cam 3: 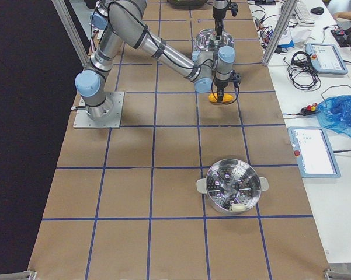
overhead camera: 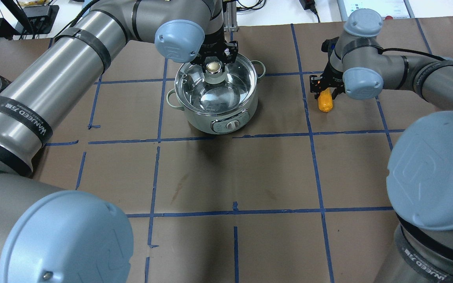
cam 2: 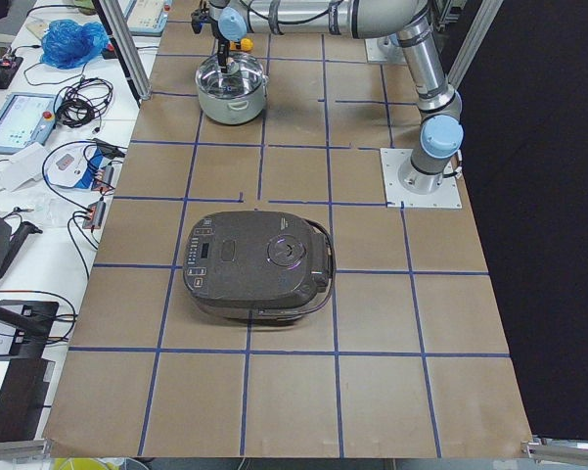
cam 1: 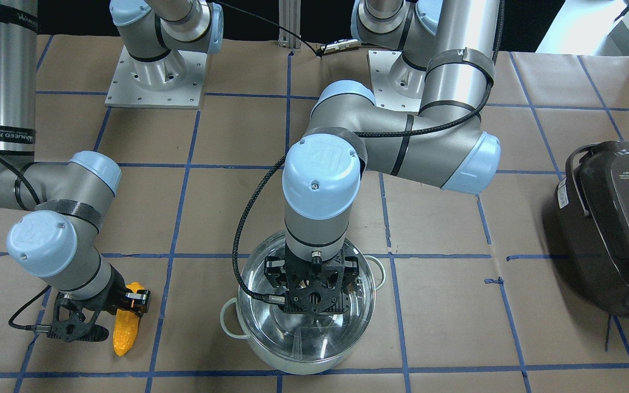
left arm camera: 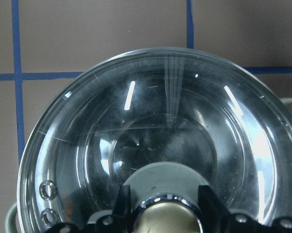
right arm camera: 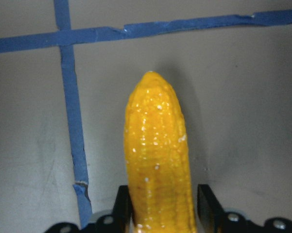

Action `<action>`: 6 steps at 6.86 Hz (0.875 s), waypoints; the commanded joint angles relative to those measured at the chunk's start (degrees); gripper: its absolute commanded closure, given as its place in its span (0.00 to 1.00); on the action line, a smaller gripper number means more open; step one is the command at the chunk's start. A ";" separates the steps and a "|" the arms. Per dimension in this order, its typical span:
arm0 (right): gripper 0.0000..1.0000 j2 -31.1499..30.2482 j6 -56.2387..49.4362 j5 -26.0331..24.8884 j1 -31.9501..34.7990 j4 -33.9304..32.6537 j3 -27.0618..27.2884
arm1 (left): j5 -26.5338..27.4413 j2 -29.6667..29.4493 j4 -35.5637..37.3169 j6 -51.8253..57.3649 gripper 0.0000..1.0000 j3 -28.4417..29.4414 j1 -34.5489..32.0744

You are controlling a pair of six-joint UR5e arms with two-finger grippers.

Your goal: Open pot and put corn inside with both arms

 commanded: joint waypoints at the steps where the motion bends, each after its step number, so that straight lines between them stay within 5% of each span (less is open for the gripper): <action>1: 0.94 -0.15 -0.47 -0.20 0.00 0.24 -0.96 | 0.34 2.17 -0.63 0.27 0.89 1.20 0.09; 3: 0.94 -1.98 -0.48 -0.37 0.26 5.03 -5.77 | 1.82 8.06 -10.01 8.82 0.89 3.75 4.18; 6: 0.94 -5.52 7.39 -0.54 12.15 27.79 -24.55 | 1.92 7.83 -11.02 19.74 0.89 1.14 18.69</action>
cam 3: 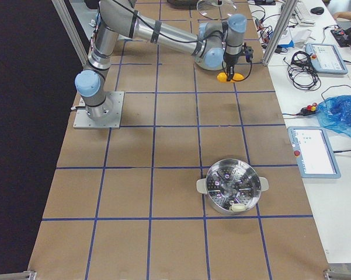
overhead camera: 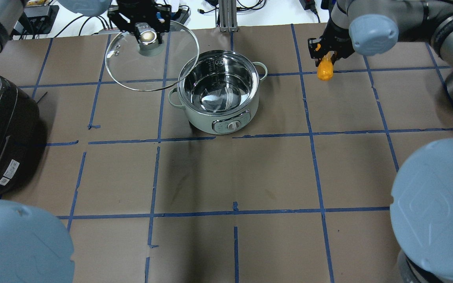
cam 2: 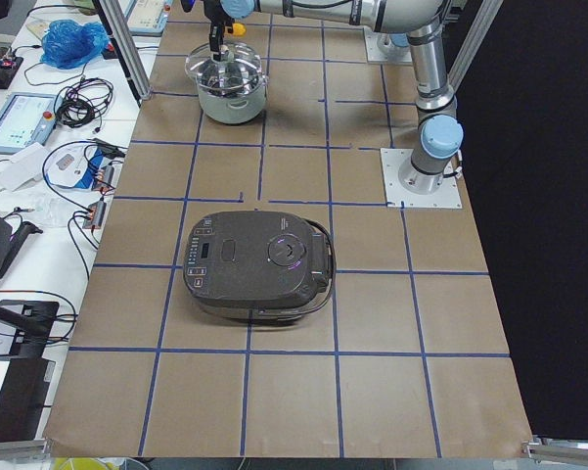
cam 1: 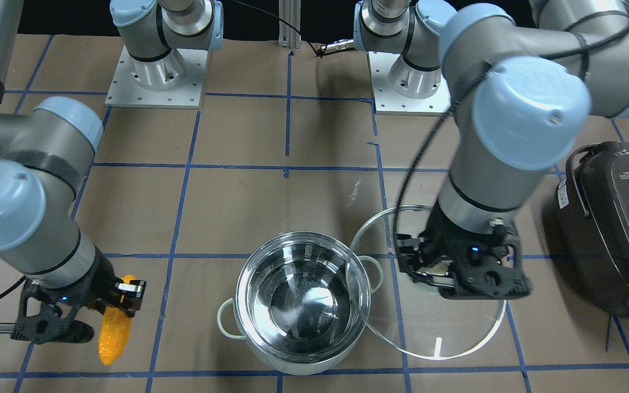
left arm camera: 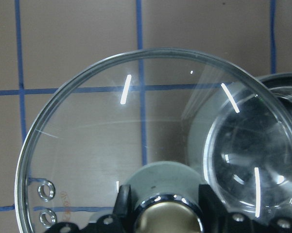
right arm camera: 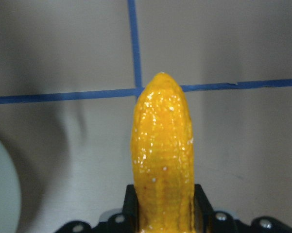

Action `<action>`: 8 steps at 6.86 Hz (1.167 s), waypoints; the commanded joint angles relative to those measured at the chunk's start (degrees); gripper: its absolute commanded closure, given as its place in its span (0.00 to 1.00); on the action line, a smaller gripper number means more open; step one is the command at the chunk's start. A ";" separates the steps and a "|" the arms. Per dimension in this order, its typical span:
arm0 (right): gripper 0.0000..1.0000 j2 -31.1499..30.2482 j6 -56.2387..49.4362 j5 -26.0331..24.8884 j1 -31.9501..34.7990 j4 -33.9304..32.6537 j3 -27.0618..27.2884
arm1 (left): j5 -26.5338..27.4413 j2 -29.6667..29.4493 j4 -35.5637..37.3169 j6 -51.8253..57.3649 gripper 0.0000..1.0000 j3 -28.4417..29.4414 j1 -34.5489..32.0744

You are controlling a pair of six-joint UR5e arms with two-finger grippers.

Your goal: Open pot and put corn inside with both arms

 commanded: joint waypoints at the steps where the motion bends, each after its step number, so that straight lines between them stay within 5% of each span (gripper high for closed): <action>1: 0.94 0.63 9.13 0.03 10.88 7.40 -8.92 | -0.13 -0.60 0.98 6.53 0.91 -4.15 8.49; 4: 0.94 8.34 16.30 -4.42 21.97 0.22 -10.26 | -0.40 -5.75 13.24 8.92 0.92 -11.45 11.70; 6: 0.94 13.97 15.77 -5.07 22.27 -7.42 -10.43 | -0.40 -7.98 17.69 8.92 0.82 -14.02 11.61; 8: 0.93 15.66 15.77 -4.72 22.27 -7.72 -10.62 | -5.64 -8.68 20.91 8.84 0.71 -17.52 11.61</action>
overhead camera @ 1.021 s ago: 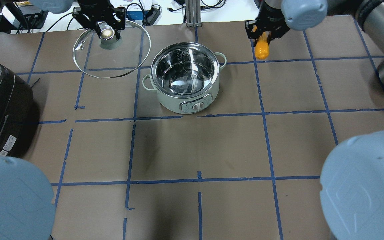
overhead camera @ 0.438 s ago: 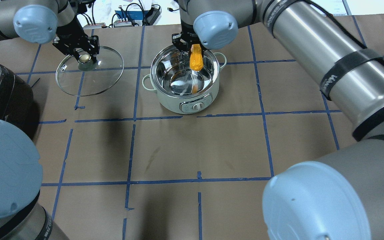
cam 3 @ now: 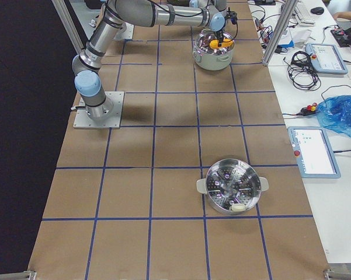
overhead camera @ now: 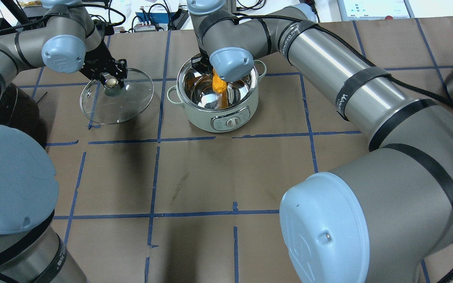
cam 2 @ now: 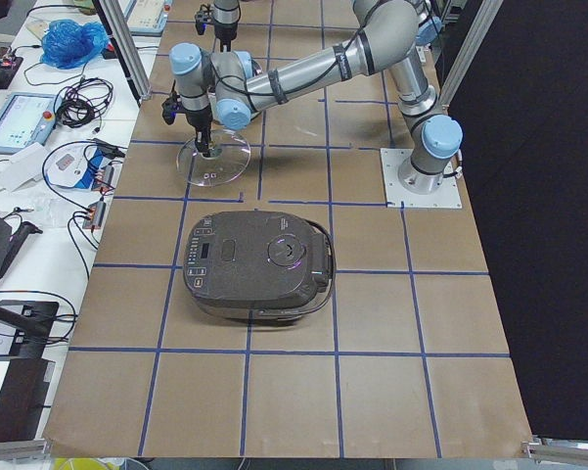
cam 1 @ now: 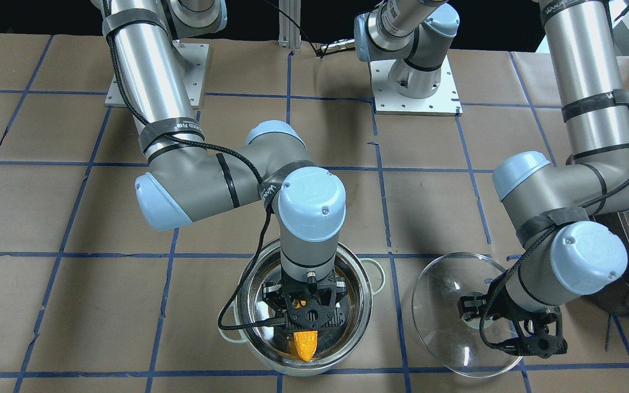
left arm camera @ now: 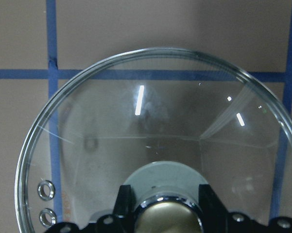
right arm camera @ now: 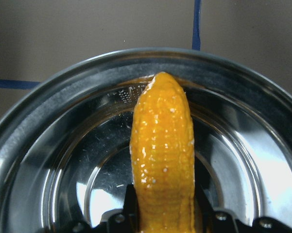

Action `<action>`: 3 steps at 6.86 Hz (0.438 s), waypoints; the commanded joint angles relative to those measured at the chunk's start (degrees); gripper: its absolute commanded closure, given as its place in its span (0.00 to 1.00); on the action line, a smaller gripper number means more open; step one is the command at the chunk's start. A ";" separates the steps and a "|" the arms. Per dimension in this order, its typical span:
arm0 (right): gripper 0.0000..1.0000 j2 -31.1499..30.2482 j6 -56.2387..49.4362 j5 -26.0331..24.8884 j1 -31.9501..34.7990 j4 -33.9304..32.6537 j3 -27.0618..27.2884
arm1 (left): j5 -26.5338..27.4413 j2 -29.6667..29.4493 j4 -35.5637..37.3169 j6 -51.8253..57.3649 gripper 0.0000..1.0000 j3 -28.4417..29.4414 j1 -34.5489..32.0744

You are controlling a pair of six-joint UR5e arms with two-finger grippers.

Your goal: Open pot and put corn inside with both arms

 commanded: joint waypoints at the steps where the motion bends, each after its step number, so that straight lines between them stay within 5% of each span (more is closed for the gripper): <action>1: 0.87 1.81 -0.15 0.55 0.03 -0.71 1.29 | -2.92 -0.55 6.74 0.10 0.63 -5.19 0.09; 2: 0.43 1.64 -0.33 0.56 0.03 -0.54 1.83 | -2.66 -0.55 6.79 0.10 0.01 -5.22 0.01; 3: 0.17 1.20 -0.24 0.56 0.29 -0.54 2.27 | -2.39 -0.20 6.09 0.02 0.00 -4.35 0.00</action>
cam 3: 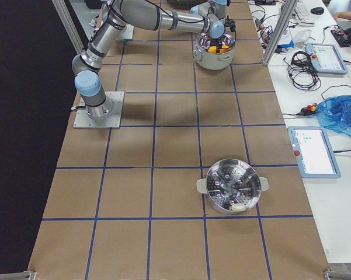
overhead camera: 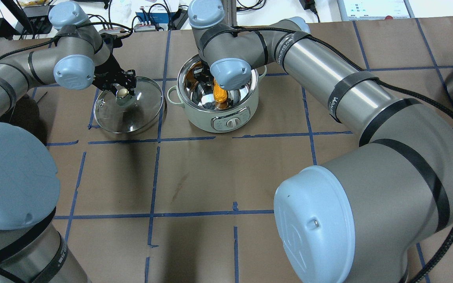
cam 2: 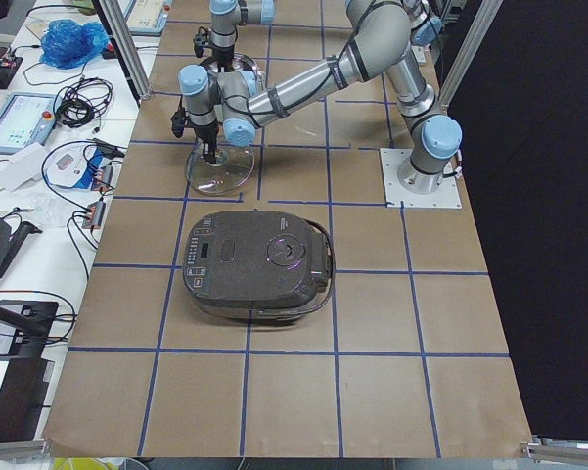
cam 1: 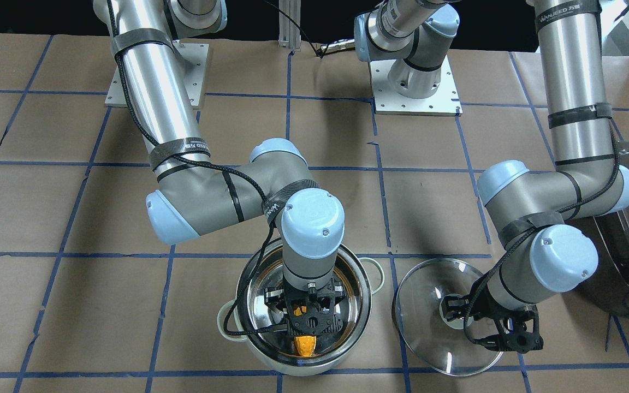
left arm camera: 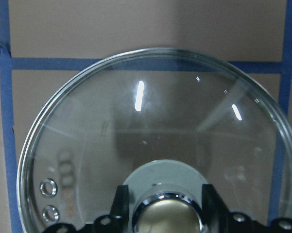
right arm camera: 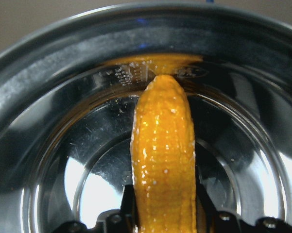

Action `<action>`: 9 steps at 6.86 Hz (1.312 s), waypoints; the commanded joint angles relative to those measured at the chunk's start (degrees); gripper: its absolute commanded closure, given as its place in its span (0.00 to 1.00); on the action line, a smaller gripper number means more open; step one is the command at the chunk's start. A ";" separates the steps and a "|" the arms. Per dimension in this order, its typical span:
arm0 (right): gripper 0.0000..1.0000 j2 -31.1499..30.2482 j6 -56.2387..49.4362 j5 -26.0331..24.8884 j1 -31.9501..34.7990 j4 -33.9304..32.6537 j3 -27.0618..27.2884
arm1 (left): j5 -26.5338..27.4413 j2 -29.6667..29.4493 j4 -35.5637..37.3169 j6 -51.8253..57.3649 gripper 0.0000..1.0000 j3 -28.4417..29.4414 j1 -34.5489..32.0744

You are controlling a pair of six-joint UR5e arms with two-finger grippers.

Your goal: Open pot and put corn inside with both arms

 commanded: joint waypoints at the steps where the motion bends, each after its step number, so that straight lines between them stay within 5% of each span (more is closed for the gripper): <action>1: 0.08 -1.42 -0.01 0.05 0.20 0.56 0.62 | 0.33 2.40 -4.33 -0.31 0.00 1.74 -0.46; 3: 0.08 -7.90 -0.10 -0.03 -0.41 4.49 1.15 | 0.42 10.82 -20.55 -2.85 0.00 5.52 -1.25; 6: 0.12 -21.60 -4.63 0.05 -7.41 16.94 3.16 | 4.64 24.26 -33.42 -4.36 0.00 4.83 -8.18; 9: 0.19 -42.58 -7.13 3.27 -19.02 22.89 24.27 | 3.67 27.02 -33.90 -4.01 0.00 2.73 -9.08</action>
